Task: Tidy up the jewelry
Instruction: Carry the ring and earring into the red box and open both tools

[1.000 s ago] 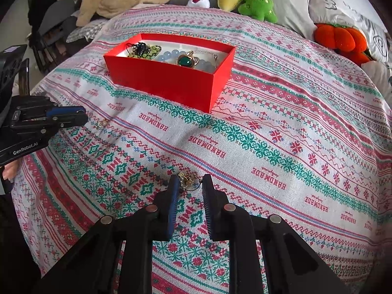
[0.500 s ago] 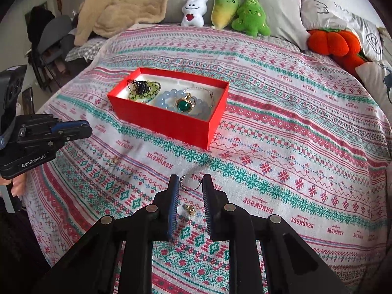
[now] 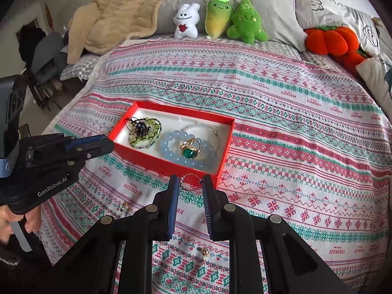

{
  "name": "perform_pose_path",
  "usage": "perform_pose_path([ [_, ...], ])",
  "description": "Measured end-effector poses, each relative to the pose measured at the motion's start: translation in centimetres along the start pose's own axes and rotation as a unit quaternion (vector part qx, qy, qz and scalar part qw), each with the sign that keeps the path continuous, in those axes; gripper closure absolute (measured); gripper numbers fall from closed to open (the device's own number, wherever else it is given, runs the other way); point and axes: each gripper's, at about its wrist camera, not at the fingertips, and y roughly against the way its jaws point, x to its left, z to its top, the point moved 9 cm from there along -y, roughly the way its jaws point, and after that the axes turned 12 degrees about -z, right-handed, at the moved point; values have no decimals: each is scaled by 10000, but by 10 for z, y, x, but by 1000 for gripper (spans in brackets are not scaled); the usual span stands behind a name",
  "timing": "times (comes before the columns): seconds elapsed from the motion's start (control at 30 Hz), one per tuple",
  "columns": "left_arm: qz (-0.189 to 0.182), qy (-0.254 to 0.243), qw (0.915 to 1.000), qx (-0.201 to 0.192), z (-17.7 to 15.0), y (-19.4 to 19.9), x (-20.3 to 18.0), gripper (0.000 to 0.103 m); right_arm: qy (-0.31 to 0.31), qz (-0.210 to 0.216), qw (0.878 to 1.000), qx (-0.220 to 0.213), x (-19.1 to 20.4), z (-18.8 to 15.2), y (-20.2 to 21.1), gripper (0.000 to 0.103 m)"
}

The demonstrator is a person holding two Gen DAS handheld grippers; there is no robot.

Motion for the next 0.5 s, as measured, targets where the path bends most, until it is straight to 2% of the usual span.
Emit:
perform_pose_path([
  [0.17, 4, 223, 9997, 69, 4, -18, 2, 95, -311, 46, 9993, 178, -1, 11, -20, 82],
  [0.5, -1, 269, 9995, 163, 9, -37, 2, 95, -481, 63, 9982, 339, 2, 16, -42, 82],
])
